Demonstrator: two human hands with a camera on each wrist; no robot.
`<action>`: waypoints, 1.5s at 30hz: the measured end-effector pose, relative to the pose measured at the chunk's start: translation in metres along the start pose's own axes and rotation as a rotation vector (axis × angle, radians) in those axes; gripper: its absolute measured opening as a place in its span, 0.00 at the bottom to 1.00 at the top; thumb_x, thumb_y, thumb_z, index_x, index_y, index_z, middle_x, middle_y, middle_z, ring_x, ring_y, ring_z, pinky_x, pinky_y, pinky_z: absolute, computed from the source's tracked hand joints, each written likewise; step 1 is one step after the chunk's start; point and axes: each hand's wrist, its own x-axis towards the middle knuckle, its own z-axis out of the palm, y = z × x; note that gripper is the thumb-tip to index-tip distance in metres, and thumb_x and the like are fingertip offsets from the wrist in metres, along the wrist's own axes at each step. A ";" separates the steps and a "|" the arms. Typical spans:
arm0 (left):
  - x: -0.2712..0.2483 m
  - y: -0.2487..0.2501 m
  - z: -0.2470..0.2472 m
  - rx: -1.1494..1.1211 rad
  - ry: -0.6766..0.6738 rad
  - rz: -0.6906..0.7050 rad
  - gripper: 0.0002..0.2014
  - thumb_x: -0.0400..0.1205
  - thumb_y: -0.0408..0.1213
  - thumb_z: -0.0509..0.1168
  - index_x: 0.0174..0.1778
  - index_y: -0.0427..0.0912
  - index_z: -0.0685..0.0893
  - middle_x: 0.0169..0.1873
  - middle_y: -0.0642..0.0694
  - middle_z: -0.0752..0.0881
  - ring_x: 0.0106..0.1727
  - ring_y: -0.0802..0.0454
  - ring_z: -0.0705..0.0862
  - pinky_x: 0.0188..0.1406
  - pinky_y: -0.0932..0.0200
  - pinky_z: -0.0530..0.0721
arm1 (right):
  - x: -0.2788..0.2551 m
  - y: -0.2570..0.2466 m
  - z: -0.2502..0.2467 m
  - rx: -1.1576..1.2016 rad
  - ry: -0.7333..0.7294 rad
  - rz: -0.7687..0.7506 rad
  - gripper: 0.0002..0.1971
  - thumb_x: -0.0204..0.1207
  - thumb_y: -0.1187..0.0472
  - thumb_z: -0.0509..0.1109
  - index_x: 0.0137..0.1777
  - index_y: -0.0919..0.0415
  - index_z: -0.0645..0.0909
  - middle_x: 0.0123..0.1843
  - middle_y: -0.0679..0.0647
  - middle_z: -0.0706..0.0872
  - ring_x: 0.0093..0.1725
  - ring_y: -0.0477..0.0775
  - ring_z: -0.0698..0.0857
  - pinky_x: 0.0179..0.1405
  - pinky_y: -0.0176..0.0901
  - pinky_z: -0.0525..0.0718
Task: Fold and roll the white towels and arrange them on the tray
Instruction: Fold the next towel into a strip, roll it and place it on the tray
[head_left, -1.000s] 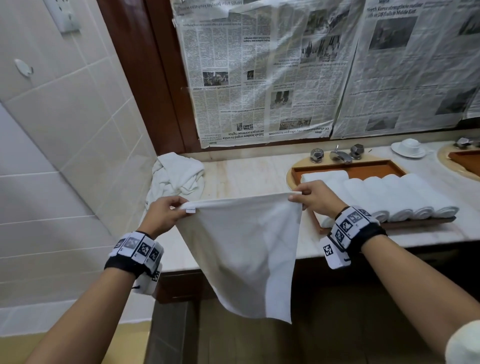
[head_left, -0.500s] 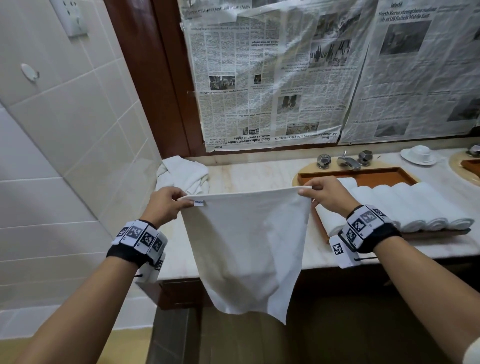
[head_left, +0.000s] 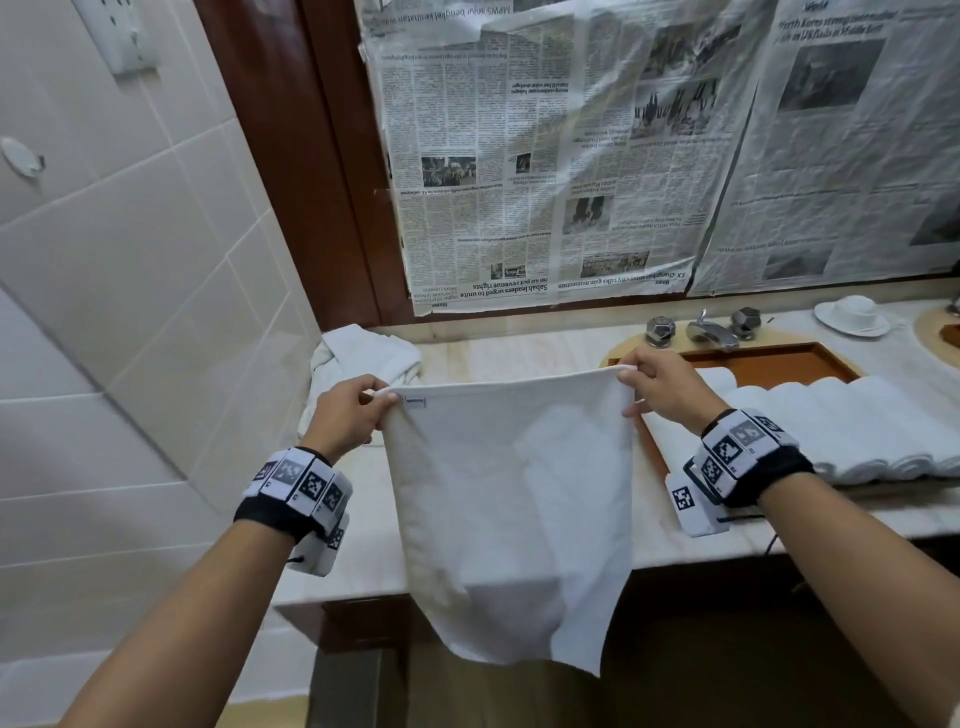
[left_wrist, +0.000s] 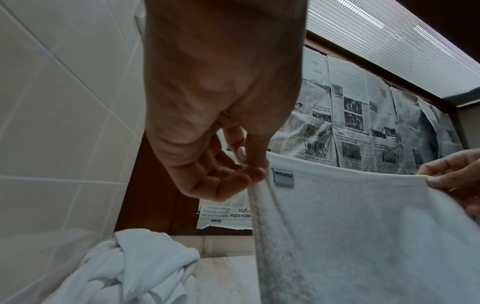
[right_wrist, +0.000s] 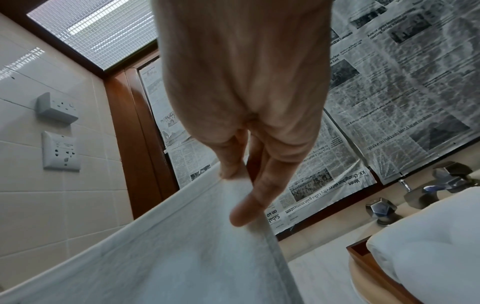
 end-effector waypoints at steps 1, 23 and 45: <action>0.004 0.000 0.003 -0.006 0.009 0.005 0.06 0.84 0.42 0.70 0.44 0.45 0.86 0.37 0.42 0.89 0.38 0.43 0.89 0.31 0.55 0.85 | 0.003 0.002 0.001 0.020 0.013 0.010 0.04 0.83 0.65 0.68 0.46 0.62 0.81 0.53 0.78 0.82 0.46 0.71 0.87 0.40 0.58 0.92; 0.132 -0.041 0.102 0.095 0.191 -0.110 0.07 0.83 0.42 0.71 0.40 0.46 0.87 0.28 0.52 0.88 0.36 0.58 0.85 0.46 0.65 0.78 | 0.148 0.087 0.039 0.190 0.062 0.129 0.02 0.82 0.63 0.71 0.48 0.60 0.83 0.40 0.56 0.84 0.41 0.50 0.85 0.43 0.47 0.92; 0.303 -0.117 0.187 0.153 0.026 -0.263 0.09 0.82 0.43 0.67 0.44 0.44 0.91 0.39 0.44 0.91 0.49 0.42 0.85 0.50 0.57 0.79 | 0.282 0.175 0.102 0.215 0.151 0.364 0.03 0.80 0.61 0.73 0.44 0.54 0.85 0.45 0.54 0.89 0.46 0.55 0.89 0.54 0.62 0.89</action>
